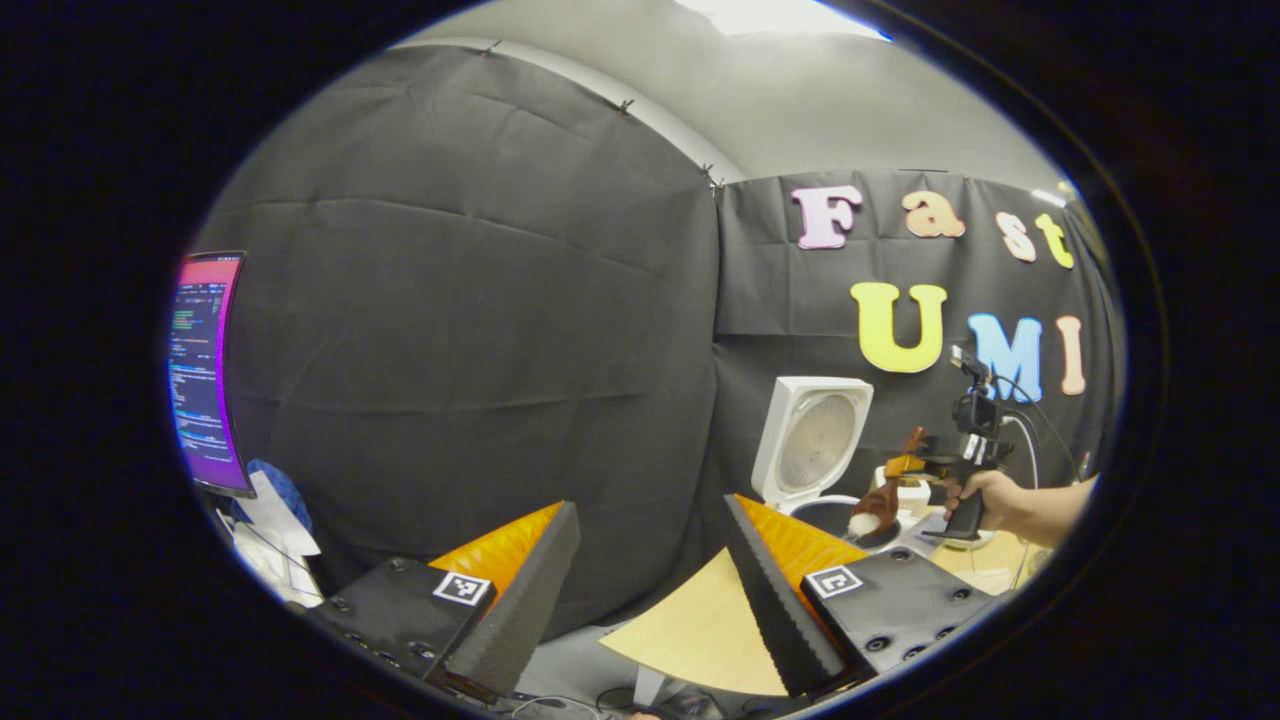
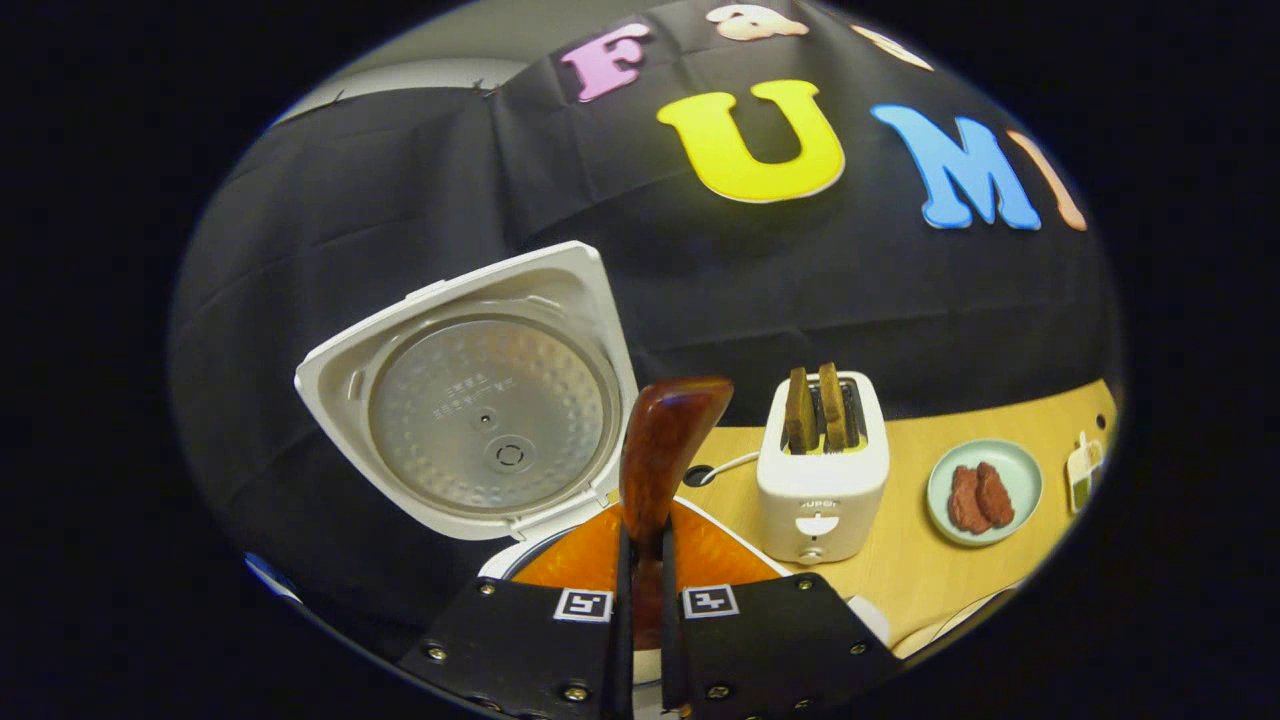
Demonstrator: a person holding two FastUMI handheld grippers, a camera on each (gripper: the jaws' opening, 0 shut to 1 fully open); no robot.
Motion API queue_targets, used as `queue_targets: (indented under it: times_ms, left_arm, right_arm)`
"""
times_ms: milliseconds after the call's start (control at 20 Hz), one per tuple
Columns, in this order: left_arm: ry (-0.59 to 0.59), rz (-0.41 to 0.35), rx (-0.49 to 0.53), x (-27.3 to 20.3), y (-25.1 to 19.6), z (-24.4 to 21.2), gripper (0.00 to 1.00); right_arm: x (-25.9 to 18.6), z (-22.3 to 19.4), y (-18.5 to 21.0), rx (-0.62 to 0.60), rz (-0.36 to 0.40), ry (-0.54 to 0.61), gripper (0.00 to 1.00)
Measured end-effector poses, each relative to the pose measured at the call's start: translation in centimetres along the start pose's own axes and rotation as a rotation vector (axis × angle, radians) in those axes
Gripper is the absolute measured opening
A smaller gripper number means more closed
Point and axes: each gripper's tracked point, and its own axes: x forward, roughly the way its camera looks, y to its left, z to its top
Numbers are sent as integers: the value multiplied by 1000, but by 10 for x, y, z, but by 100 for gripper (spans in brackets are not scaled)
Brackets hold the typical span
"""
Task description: Close the left gripper, press the button to open the rice cooker; take a wooden spoon from the chopstick holder with the right hand, scoop a spoonful of rice and pour it into the rice cooker, then put the wooden spoon back into the chopstick holder.
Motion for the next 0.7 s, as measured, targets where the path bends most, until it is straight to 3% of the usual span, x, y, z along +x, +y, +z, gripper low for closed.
queue_targets:
  times_ms: [450, 550, 700]
  left_arm:
    - [1, -30, 3, 4, -11, 0, 98]
    - [-1, -31, 5, 5, -10, 0, 98]
    - [-2, -32, 5, 3, -9, 4, 98]
  right_arm:
    - [-24, 23, 35, -628, -23, -156, 11]
    - [-24, 22, 35, -668, -28, -159, 11]
    - [-21, 15, 31, -539, -19, -102, 11]
